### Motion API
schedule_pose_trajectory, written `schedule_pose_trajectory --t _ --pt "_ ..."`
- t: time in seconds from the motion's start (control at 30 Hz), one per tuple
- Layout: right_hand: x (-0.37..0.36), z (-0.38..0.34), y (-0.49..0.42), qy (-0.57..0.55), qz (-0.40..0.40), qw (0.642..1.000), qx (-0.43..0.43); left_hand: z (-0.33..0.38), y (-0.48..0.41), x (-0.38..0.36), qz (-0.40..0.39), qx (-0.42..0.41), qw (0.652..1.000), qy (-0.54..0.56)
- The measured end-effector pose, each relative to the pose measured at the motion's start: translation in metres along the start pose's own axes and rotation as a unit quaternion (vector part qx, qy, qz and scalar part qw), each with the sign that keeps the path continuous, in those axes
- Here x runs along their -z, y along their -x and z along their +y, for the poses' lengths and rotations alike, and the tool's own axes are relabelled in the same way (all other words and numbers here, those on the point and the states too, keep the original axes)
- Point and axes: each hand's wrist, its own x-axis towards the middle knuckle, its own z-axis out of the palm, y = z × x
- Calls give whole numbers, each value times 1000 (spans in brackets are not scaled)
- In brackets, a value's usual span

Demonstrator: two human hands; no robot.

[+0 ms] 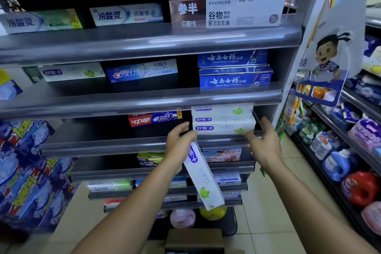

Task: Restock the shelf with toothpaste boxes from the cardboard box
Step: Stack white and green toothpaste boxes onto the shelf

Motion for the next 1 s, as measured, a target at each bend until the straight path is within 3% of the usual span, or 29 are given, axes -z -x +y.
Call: schedule_pose_trajectory --t 0.1,0.27,0.33,0.47,0.6,0.73,1.0 --pt "0 8 27 -37 0 999 39 0 0 2 63 6 996 68" --pt "-3 16 63 -155 -182 971 -23 6 0 -4 127 39 971 198" --pt "-1 16 64 -199 -166 965 -52 8 0 -8 147 44 960 232" --pt "7 8 53 -237 -48 969 -43 10 -1 -20 138 30 952 270" --pt "15 -6 34 -246 29 969 -16 12 -5 -25 114 -42 969 216" --pt "13 -16 12 -226 57 972 26 9 -10 -21 95 -80 985 119" --pt "-5 -22 -27 -48 51 997 36 4 -46 -13 115 -100 986 -62"
